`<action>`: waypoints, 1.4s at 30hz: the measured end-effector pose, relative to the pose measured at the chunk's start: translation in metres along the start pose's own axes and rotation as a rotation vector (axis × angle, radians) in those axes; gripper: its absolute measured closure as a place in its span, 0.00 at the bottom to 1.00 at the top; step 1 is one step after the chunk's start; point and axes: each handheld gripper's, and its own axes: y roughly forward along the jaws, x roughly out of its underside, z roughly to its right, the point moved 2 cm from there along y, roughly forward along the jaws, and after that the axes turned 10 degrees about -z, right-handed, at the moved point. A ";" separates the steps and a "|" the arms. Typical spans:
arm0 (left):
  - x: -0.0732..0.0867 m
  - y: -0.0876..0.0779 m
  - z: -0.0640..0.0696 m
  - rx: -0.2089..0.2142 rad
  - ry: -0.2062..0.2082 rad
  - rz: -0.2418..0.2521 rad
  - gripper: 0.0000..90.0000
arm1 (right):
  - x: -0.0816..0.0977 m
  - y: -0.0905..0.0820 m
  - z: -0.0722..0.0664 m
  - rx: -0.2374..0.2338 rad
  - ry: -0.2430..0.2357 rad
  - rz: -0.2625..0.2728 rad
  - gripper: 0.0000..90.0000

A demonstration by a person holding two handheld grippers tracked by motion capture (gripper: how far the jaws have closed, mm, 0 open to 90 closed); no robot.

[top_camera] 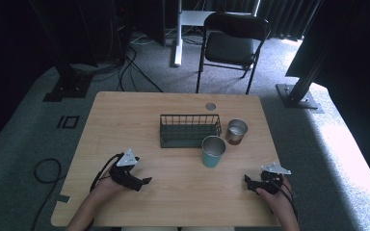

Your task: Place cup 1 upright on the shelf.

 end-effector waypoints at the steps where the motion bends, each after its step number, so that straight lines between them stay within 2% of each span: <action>1: -0.002 0.001 0.001 0.003 0.004 0.003 0.02 | 0.000 0.000 0.000 0.000 0.000 0.000 0.13; 16: -0.026 0.012 0.011 0.027 0.057 0.002 0.02 | 0.000 0.000 0.000 0.000 0.000 0.000 0.13; 19: -0.032 0.015 0.013 0.042 0.071 -0.001 0.02 | 0.000 0.000 0.000 0.000 0.000 0.000 0.13; 37: -0.060 0.027 0.028 0.073 0.112 0.037 0.02 | 0.000 0.000 0.000 0.000 0.000 0.000 0.13; 42: -0.074 0.028 0.034 0.090 0.132 0.057 0.02 | 0.000 0.000 0.000 0.000 0.000 0.000 0.13</action>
